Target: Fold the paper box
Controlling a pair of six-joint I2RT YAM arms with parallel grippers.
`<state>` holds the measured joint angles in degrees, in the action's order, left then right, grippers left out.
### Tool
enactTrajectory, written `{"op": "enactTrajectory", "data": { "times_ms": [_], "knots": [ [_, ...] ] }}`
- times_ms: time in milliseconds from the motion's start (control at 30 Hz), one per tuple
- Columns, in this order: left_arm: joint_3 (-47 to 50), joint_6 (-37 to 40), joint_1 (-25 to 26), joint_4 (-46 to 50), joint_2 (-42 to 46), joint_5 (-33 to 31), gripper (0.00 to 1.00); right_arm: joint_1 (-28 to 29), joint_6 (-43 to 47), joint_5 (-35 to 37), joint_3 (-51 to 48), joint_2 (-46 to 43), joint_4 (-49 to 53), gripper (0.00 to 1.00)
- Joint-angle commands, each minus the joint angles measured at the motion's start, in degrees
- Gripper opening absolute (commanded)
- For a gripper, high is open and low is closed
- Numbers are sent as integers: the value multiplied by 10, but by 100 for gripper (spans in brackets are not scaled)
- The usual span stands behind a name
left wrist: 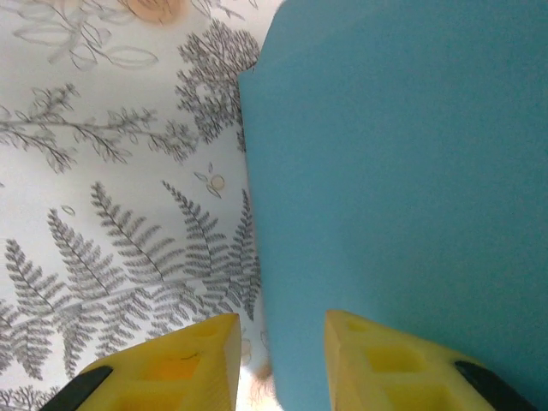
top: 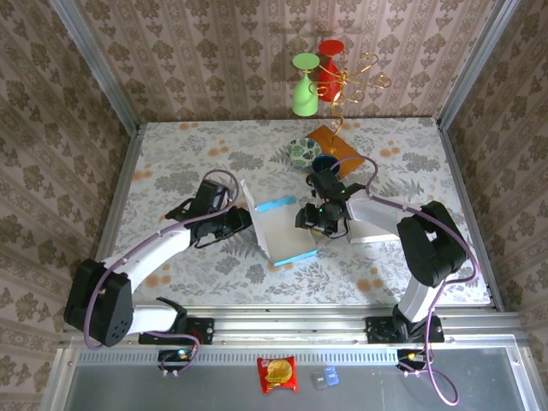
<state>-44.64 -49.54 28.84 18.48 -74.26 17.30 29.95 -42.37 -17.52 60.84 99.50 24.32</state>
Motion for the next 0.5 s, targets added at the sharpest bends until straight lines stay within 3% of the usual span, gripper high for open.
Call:
{"op": "enactTrajectory", "data": {
  "times_ms": [0,267,467],
  "knots": [
    [-8,0,-19,-14,-21,32,32,17,-70,-3,-31,-18,-33,50],
    [-66,34,-57,-17,-96,79,31,85,-213,47,-80,-64,-69,46],
    [-125,64,-65,-8,-159,119,30,136,-392,85,-136,-92,-143,45]
  ]
}}
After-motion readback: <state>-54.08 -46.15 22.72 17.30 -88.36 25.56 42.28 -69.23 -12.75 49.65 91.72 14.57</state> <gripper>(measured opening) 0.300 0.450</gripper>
